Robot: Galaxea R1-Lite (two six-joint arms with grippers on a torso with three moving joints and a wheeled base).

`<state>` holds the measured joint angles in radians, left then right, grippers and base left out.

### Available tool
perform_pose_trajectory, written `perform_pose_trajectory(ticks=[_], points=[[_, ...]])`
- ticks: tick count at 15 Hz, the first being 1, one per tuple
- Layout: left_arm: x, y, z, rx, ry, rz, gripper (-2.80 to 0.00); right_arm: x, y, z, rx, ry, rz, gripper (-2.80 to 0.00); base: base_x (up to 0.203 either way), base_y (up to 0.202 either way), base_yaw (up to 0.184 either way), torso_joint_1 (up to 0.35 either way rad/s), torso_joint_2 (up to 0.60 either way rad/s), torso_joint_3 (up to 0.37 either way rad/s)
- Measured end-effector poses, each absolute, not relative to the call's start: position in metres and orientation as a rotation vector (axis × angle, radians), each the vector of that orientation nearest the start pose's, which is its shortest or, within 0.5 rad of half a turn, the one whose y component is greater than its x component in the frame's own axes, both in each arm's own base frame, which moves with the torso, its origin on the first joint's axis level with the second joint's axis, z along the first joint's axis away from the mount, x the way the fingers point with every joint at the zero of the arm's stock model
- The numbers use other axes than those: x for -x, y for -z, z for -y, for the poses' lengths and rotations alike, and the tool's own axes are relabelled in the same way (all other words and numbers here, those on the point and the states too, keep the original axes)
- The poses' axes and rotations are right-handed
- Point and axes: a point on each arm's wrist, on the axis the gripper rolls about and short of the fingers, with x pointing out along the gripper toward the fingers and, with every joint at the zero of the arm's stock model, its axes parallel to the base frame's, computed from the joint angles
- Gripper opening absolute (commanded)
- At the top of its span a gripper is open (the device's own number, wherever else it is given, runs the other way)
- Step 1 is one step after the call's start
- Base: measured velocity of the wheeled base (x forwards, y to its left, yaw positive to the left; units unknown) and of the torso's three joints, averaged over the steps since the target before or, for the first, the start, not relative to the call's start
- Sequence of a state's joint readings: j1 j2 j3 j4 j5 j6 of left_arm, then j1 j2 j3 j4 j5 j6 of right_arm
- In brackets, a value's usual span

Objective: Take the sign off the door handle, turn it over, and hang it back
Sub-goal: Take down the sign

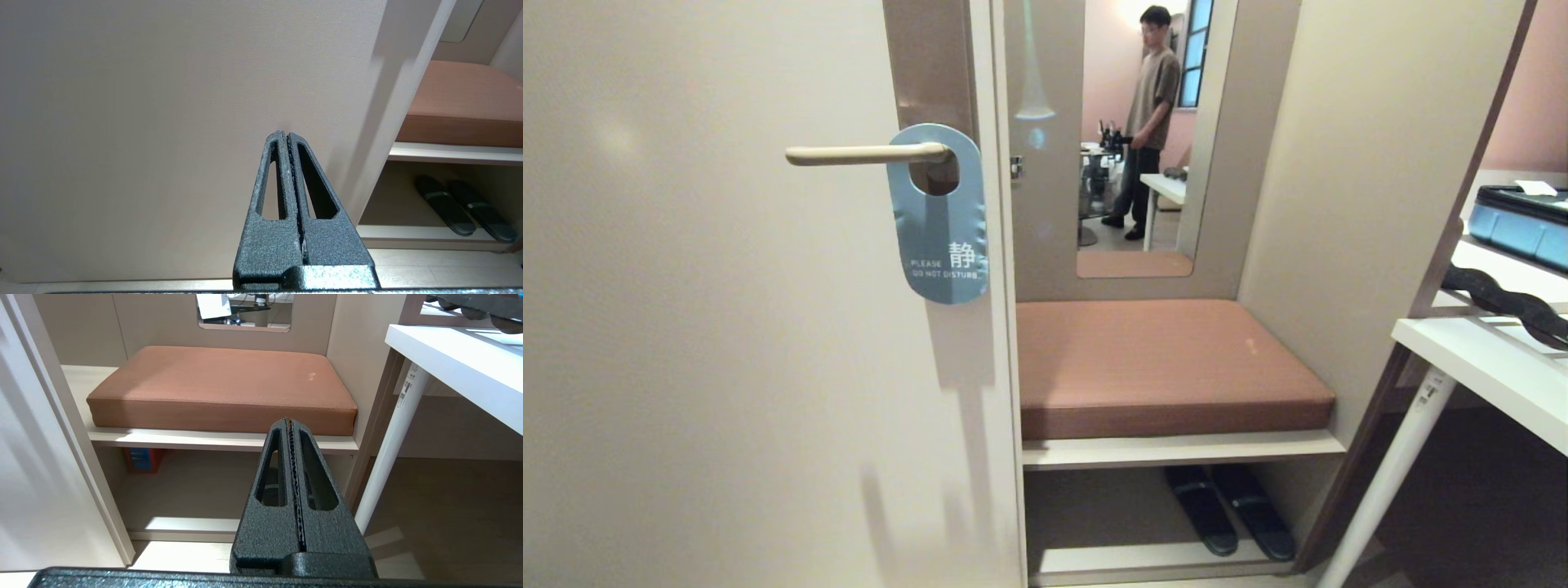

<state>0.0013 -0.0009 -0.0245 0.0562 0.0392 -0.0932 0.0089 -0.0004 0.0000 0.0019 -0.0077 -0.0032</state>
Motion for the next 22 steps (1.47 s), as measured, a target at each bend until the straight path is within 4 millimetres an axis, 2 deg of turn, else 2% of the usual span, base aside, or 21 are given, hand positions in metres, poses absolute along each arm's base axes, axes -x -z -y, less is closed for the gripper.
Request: perform_pose_trajectory(ticks=[22], points=[[0.0248,-0.0765,-0.0009,0.092,-0.042,-0.029,-2.8,0.0228,-0.0753,0.0004,0.003,-0.002,-0.001,-2.8,0.0,0.0,0.0,0.0,0.0,0.0]])
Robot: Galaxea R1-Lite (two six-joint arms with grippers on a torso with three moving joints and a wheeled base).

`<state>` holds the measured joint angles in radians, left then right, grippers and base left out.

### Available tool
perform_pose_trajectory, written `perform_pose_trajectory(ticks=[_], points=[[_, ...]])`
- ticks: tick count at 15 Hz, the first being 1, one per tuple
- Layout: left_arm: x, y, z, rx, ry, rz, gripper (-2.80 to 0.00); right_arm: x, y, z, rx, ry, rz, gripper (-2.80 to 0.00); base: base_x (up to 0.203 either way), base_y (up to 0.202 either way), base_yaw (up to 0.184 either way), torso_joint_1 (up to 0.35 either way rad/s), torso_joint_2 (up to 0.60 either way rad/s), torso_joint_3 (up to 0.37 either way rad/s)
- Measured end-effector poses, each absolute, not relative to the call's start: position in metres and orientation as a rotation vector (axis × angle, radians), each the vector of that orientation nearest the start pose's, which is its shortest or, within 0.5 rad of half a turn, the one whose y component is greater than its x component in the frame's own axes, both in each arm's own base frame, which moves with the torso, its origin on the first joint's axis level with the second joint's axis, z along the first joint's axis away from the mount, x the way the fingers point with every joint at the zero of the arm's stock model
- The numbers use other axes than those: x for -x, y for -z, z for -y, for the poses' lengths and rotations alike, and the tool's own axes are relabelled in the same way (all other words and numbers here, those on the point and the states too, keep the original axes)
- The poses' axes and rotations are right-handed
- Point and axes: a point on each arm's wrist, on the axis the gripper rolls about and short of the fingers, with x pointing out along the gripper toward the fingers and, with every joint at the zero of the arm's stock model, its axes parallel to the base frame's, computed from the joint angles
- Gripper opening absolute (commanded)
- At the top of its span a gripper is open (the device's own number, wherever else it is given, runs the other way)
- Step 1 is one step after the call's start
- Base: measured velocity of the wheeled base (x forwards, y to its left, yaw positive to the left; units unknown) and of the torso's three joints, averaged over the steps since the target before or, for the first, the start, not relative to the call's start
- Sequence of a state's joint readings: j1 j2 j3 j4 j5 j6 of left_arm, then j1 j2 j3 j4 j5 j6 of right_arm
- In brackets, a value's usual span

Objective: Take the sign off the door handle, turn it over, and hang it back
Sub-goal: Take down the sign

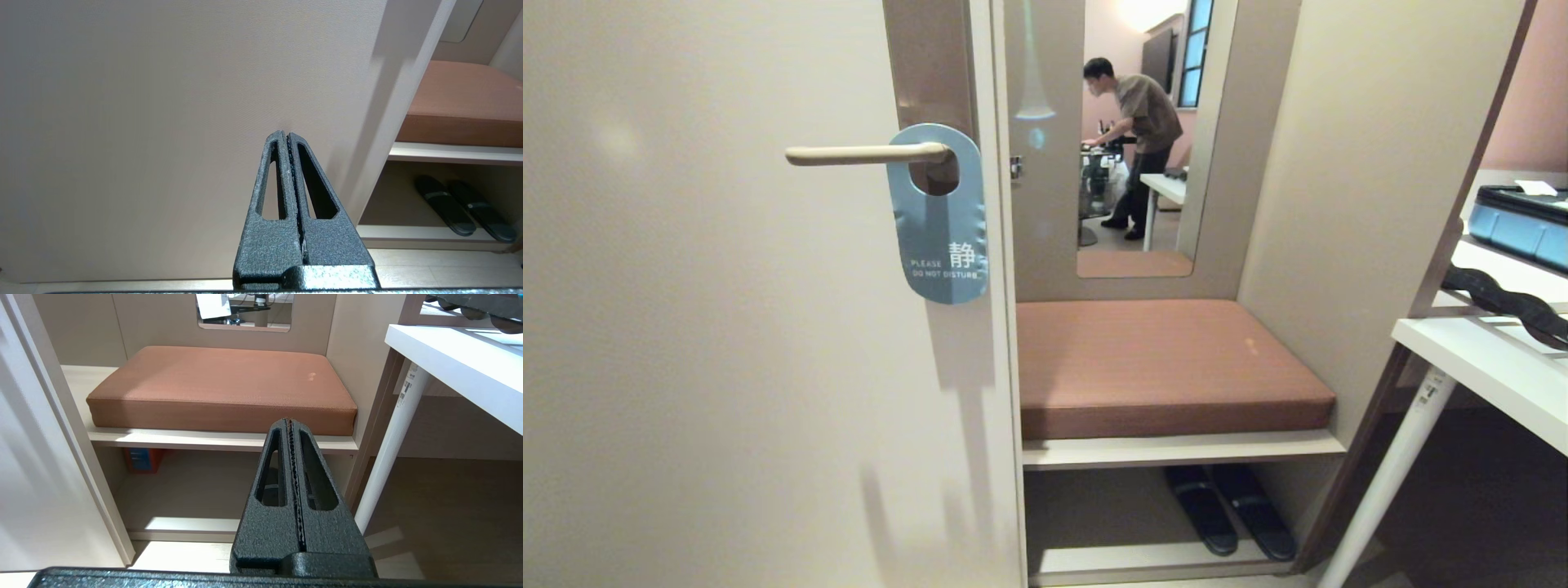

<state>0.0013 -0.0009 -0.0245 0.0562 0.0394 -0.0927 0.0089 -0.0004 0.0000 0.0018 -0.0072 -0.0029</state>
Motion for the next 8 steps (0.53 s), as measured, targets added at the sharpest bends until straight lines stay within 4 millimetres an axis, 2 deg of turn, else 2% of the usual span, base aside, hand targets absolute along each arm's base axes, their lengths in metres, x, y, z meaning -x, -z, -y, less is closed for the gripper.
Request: perform_pose_trajectory(ticks=[8], points=[[0.0248,-0.0764,-0.0009,0.091,-0.042,-0.03,-2.8,0.0228,-0.0753,0.0004,0.003,-0.001,-0.001,-2.8,0.0,0.0,0.0,0.0,0.0,0.0]])
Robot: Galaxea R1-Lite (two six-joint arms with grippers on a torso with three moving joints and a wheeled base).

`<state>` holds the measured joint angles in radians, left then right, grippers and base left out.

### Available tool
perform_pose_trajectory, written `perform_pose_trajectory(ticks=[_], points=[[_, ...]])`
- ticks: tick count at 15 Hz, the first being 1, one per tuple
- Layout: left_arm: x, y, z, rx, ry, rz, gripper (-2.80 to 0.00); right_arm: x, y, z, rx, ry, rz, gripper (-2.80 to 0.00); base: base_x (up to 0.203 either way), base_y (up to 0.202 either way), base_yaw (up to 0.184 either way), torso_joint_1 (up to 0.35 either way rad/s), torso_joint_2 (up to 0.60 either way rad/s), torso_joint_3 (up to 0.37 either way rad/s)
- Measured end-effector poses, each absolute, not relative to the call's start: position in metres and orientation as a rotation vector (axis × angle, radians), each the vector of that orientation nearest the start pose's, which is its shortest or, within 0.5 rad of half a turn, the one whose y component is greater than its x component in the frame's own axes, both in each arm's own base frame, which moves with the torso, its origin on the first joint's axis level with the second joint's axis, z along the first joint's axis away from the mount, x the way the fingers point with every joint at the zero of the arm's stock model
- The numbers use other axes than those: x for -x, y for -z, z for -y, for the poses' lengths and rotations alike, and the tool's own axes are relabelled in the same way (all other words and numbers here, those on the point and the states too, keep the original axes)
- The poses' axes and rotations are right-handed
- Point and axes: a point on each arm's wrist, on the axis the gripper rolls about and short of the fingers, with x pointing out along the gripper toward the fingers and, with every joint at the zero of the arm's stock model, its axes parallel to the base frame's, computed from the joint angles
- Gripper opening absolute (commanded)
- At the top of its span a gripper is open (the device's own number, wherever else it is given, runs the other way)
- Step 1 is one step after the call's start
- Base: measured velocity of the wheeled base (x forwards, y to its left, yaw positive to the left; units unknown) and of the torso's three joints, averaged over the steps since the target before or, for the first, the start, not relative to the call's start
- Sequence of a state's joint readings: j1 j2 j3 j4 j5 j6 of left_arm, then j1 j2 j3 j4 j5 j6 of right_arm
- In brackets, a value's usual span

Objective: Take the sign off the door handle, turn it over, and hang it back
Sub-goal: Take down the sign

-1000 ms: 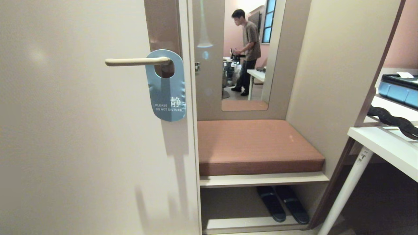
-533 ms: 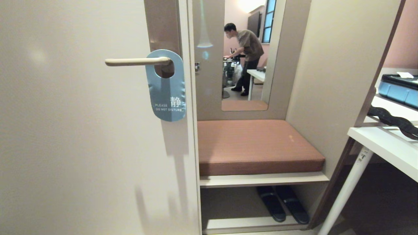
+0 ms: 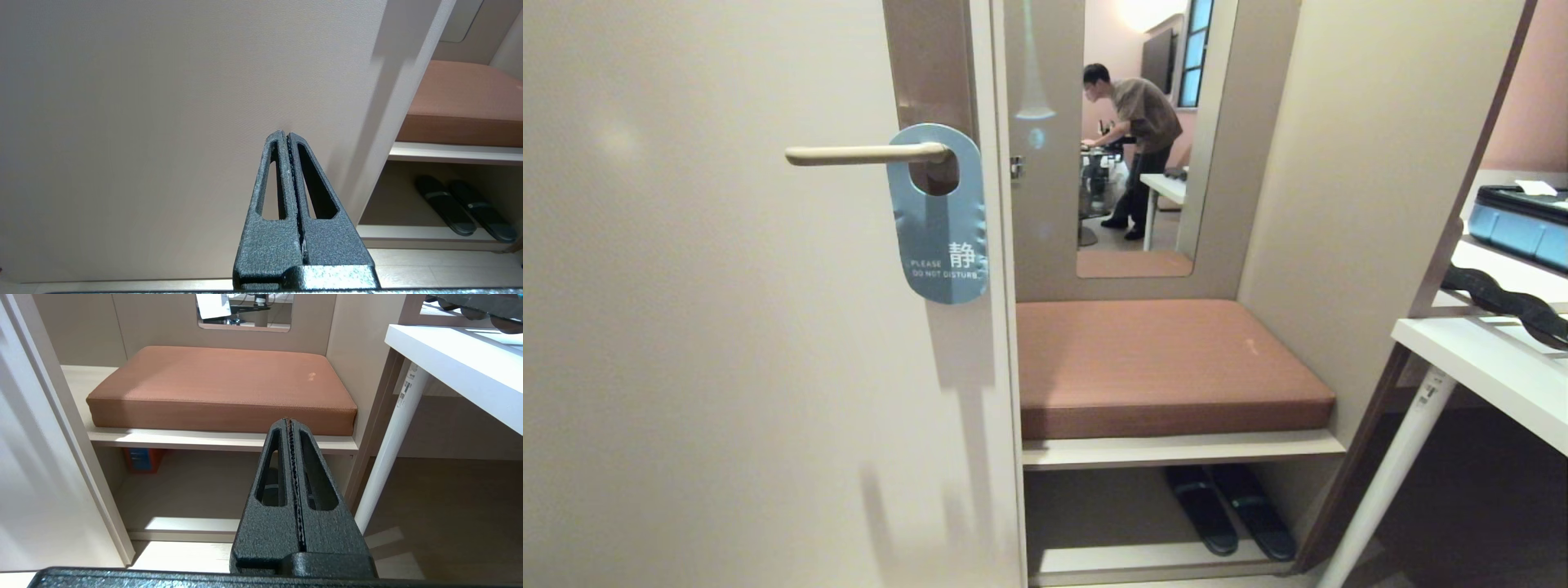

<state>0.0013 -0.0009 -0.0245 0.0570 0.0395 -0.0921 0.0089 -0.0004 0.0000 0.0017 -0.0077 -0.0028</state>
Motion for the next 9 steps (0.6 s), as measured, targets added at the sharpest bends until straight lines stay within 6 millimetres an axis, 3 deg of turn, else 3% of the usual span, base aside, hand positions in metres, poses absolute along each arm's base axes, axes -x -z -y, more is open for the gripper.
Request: perform_pose_trajectory(ticks=[9], points=[[0.0248,-0.0764,-0.0009,0.092,-0.042,-0.029,-2.8,0.0228,-0.0753,0.0004,0.003,-0.001,-0.001,-2.8,0.0,0.0,0.0,0.0,0.0,0.0]])
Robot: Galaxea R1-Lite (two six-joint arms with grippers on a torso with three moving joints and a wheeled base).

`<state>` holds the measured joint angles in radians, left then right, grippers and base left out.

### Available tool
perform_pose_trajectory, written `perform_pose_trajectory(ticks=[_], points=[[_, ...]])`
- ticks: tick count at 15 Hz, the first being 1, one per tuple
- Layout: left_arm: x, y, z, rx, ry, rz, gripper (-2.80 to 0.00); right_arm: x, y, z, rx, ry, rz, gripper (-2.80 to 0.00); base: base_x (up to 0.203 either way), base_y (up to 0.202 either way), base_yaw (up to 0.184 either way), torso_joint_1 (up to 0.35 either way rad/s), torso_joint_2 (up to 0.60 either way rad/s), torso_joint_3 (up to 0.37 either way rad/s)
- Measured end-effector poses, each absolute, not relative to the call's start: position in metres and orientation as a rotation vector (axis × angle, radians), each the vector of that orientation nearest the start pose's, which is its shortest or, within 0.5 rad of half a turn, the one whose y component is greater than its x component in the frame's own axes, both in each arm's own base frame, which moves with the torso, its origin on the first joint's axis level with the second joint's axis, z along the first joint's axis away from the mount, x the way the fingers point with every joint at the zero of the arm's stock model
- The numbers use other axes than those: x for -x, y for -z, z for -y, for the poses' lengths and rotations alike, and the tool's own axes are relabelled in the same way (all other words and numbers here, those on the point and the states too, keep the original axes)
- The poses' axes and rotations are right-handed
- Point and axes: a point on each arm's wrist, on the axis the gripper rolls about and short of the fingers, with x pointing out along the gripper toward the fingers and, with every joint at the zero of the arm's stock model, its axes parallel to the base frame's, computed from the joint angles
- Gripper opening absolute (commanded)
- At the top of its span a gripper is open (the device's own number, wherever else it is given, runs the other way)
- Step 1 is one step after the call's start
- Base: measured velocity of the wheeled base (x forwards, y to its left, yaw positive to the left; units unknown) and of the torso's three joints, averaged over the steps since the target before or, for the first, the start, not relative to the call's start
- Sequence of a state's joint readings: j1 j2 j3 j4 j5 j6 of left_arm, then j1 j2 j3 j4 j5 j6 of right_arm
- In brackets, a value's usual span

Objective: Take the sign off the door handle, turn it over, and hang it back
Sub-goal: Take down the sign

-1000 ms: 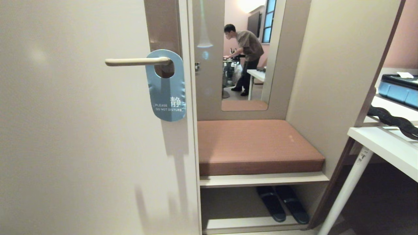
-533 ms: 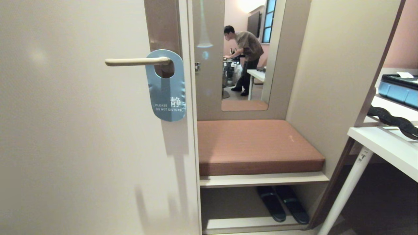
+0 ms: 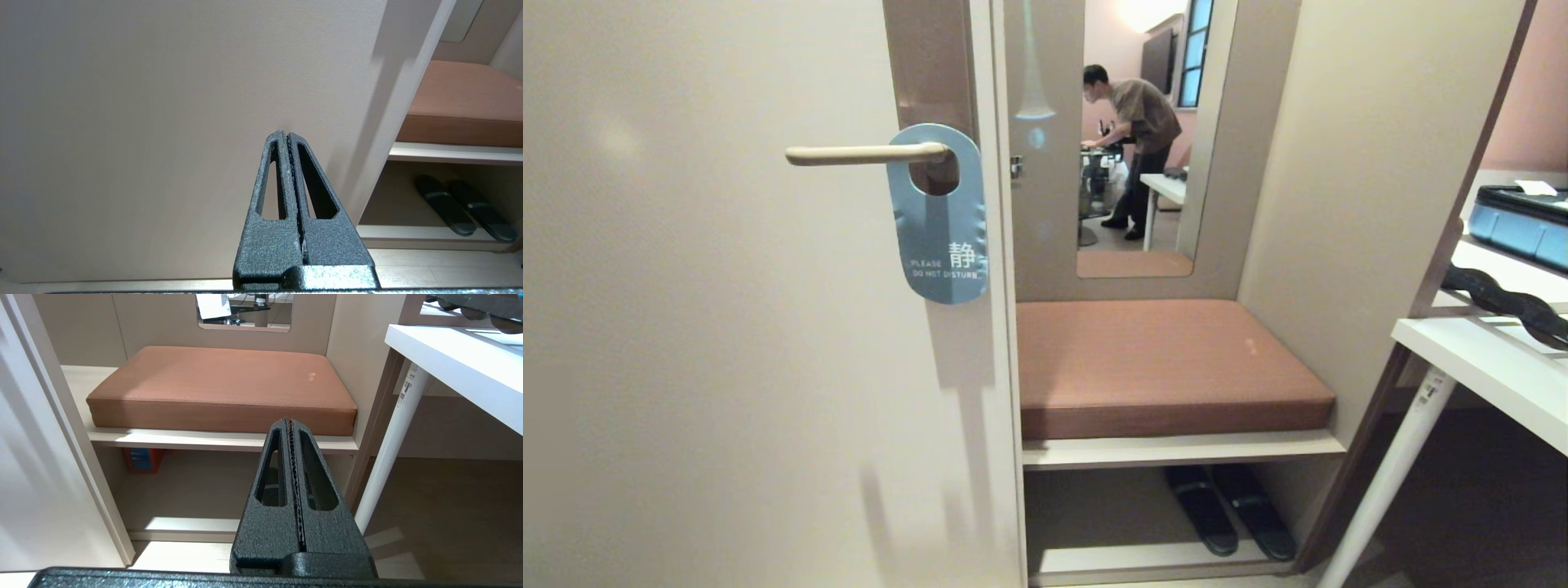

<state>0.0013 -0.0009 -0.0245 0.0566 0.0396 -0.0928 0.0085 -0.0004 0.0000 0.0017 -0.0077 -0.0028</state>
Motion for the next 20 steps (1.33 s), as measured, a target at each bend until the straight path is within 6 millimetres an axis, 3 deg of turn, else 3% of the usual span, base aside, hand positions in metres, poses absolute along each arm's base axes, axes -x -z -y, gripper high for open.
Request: perform_pose_trajectory(ticks=[20], points=[[0.0248,-0.0764,-0.0009,0.091,-0.042,-0.029,-2.8,0.0228,-0.0753,0.0004,0.003,-0.001,-0.001,-2.8,0.0,0.0,0.0,0.0,0.0,0.0]])
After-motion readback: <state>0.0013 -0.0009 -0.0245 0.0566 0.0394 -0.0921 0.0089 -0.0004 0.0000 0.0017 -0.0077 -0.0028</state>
